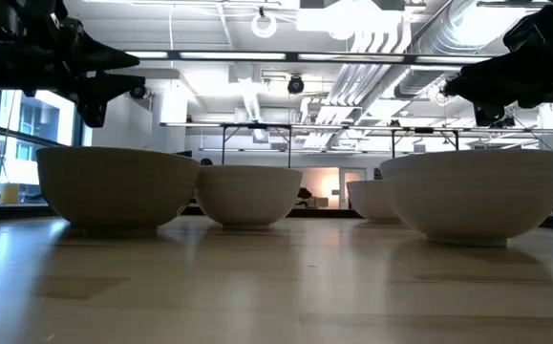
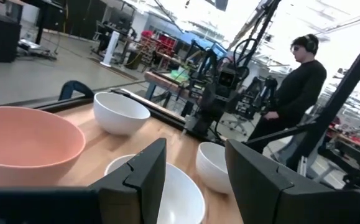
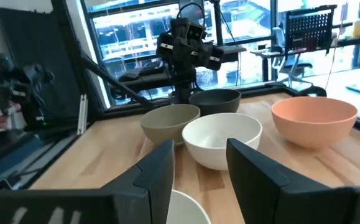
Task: Nest bowls inside each other
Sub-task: Stack the black bowl on the middle left white bowl
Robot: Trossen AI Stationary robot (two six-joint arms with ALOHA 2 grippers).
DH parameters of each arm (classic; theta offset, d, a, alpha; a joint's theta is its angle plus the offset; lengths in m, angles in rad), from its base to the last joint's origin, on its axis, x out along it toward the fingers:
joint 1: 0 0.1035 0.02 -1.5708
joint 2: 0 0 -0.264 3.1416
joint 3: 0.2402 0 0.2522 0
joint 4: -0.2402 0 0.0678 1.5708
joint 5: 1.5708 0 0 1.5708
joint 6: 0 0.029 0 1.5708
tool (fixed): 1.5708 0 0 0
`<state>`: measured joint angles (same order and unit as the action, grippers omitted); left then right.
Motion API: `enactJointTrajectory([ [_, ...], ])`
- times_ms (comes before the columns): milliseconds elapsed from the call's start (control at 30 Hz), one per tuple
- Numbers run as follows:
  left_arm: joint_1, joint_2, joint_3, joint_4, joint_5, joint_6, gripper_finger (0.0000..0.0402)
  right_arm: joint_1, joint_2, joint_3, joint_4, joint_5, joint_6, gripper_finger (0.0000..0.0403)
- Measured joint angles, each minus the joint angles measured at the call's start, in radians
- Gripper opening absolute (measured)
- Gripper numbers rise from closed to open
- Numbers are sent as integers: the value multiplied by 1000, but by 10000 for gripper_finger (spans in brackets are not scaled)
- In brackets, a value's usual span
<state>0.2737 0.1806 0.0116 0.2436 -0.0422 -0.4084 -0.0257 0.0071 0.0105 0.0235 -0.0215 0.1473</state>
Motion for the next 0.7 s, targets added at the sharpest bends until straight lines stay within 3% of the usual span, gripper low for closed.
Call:
enactJointTrajectory([
  [267,0,0,0,0,70,-17,154,0,0,0,5,69,203,142],
  [467,-1,0,0,0,189,34,154,0,0,0,69,73,220,142],
  [700,-1,0,24,12,230,-28,155,0,0,0,208,82,275,142],
])
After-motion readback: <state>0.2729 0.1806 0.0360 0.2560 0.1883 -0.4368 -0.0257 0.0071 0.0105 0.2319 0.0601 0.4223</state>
